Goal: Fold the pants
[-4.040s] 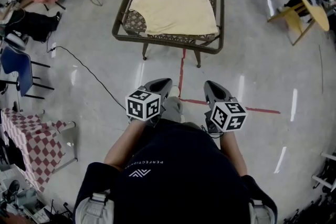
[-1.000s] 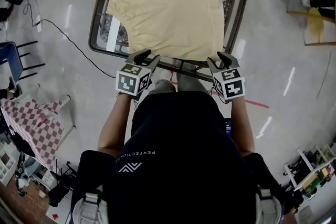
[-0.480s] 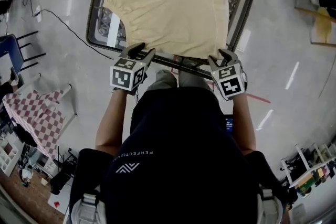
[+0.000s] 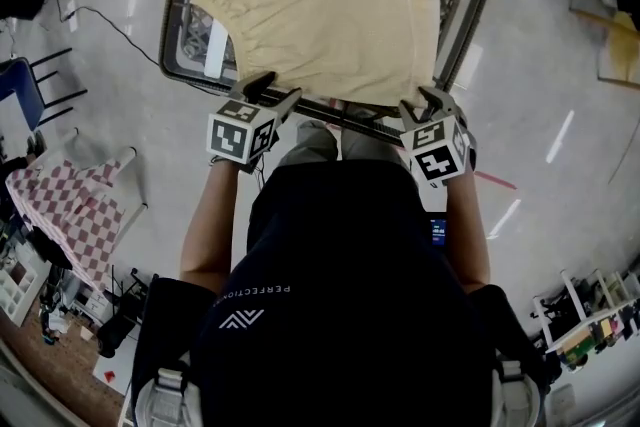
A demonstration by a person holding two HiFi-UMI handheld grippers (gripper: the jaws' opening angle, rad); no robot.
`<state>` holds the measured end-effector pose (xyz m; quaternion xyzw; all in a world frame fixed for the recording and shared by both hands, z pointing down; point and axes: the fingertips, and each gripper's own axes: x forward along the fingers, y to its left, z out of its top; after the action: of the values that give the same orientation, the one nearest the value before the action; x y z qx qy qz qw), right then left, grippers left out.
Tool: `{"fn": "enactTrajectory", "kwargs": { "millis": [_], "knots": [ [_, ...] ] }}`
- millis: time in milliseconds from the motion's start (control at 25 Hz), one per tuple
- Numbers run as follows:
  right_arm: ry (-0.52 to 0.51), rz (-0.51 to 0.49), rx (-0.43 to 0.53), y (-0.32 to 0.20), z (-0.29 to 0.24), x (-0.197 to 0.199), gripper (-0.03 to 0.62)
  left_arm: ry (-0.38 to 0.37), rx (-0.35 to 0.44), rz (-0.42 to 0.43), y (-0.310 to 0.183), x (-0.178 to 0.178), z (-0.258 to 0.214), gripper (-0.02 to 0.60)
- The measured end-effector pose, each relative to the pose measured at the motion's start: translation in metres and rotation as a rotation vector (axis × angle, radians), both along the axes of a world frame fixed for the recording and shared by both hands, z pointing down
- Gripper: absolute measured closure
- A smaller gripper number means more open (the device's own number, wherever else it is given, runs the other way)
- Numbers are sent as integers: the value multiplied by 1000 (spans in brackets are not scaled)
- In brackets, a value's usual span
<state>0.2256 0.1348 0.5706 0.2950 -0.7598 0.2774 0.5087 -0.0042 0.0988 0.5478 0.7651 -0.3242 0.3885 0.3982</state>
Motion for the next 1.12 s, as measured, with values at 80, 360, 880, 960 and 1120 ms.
{"fn": "enactTrajectory", "kwargs": {
  "millis": [80, 360, 880, 960, 1120],
  "knots": [
    [38, -25, -3, -1, 1, 0, 429, -9, -1, 11, 0, 0, 2, 325],
    [70, -1, -7, -8, 2, 10, 526, 9, -10, 17, 4, 5, 1, 321],
    [-49, 19, -92, -26, -31, 4, 545, -52, 74, 28, 1, -6, 1, 322],
    [-79, 28, -88, -35, -40, 2, 545, -68, 95, 13, -2, -9, 0, 331],
    [-154, 53, -106, -52, -58, -5, 545, -74, 102, -26, -5, -16, -1, 331]
  ]
}}
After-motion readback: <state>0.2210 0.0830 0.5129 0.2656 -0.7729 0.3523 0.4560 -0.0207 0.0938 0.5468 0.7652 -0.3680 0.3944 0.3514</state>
